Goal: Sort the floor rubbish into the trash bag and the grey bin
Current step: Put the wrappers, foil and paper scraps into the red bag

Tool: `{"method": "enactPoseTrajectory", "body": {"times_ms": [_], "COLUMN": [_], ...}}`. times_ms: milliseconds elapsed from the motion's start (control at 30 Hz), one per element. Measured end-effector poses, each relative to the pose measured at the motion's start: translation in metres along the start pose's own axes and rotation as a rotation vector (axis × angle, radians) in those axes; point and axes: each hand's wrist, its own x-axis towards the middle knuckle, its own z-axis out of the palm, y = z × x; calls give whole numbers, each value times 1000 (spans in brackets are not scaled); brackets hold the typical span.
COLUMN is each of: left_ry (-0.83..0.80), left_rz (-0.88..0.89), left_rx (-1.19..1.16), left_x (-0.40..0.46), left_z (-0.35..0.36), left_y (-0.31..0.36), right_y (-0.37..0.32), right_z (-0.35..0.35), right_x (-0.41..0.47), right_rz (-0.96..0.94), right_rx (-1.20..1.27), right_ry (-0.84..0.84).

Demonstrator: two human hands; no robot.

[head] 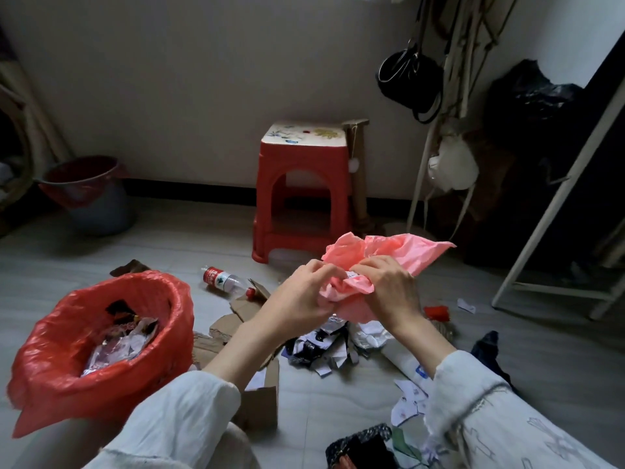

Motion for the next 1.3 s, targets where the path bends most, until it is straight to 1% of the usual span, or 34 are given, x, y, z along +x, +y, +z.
{"method": "enactPoseTrajectory", "body": {"times_ms": [67,100,133,167,200,300,400,467,533,600,667,700,733,800,833,867,900,933,967,1034,1100,1167,1234,1300], "left_ry": [-231,-277,-259,-201,-145,-111,22,119,145,133,166,201,231,224,200,177,149,127,120,94,39,37,62,100], "left_rz": [-130,-166,-159,-135,-113,-62,-37,-37,-51,-81,-92,-87,-74,-21,10,43,80,122,168,244,280,311,314,261], "left_rx": [-367,-513,-556,-500,-392,-50,216,325,353,390,401,398,400,427,437,444,452,458,466,469,471,486,542,607], "left_x": [0,0,1,2,3,6,6,7,6,5,3,1,0,-4,-5,-5,-6,-5,-5,-6,-7,-7,-7,-5], "left_z": [-3,-4,-3,-2,1,12,17,16,16,17,17,16,16,17,17,17,18,18,18,18,18,18,19,22], "left_y": [1,-1,-4,-7,-10,-13,-17,-22,-26,-33,-39,-43,-47,-54,-55,-57,-57,-55,-53,-50,-45,-43,-42,-39], "right_y": [8,12,13,12,10,1,-8,-11,-16,-20,-18,-15,-10,6,16,24,33,40,46,51,50,48,45,41], "right_z": [-1,-1,-2,-3,-3,-2,-5,-7,-8,-8,-8,-9,-9,-5,-1,2,6,9,12,16,20,21,19,21], "right_x": [-3,-5,-6,-6,-5,-2,3,5,3,0,3,5,7,9,9,6,2,-2,-5,-7,-8,-8,-2,6], "right_rz": [71,101,135,175,208,249,353,397,335,238,170,192,272,527,628,682,701,699,700,756,818,842,880,894], "right_rx": [9,34,71,122,178,345,624,754,739,668,612,614,638,696,638,509,374,281,263,391,537,583,639,728], "right_ry": [-30,-30,-20,2,33,62,26,-38,-156,-265,-305,-288,-245,-151,-154,-211,-302,-392,-470,-562,-626,-679,-600,-467]}}
